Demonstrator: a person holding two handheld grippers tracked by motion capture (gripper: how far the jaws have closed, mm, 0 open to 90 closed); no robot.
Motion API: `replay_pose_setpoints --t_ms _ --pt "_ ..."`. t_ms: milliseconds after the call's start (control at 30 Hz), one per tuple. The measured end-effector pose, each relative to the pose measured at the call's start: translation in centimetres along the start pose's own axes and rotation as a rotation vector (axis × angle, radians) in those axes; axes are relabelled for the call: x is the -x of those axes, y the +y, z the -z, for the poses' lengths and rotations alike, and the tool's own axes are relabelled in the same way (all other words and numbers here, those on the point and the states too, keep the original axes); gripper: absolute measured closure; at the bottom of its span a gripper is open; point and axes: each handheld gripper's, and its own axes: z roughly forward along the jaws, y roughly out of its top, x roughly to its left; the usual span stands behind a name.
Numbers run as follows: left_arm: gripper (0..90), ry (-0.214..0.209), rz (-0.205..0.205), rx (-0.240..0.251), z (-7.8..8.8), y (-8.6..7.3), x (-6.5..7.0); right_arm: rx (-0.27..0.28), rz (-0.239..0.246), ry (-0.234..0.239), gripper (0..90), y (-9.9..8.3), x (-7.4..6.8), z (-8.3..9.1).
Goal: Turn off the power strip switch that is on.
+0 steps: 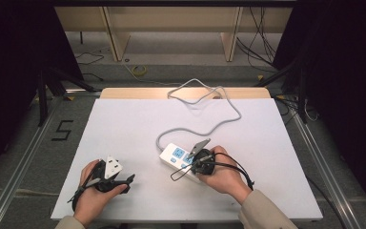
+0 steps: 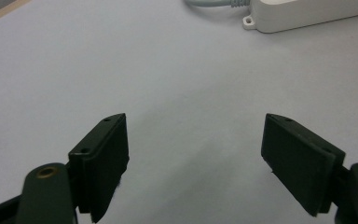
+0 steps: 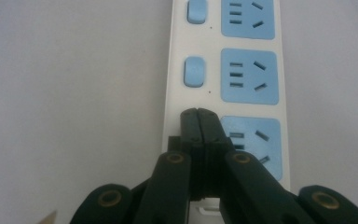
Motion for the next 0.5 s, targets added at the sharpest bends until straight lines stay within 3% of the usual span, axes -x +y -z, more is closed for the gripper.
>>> replay_pose_setpoints --t_ms 500 --pt "22.9 -0.004 0.0 -0.003 -0.05 -0.02 -0.01 0.008 -0.021 0.014 90.0 -0.07 0.11 0.01"
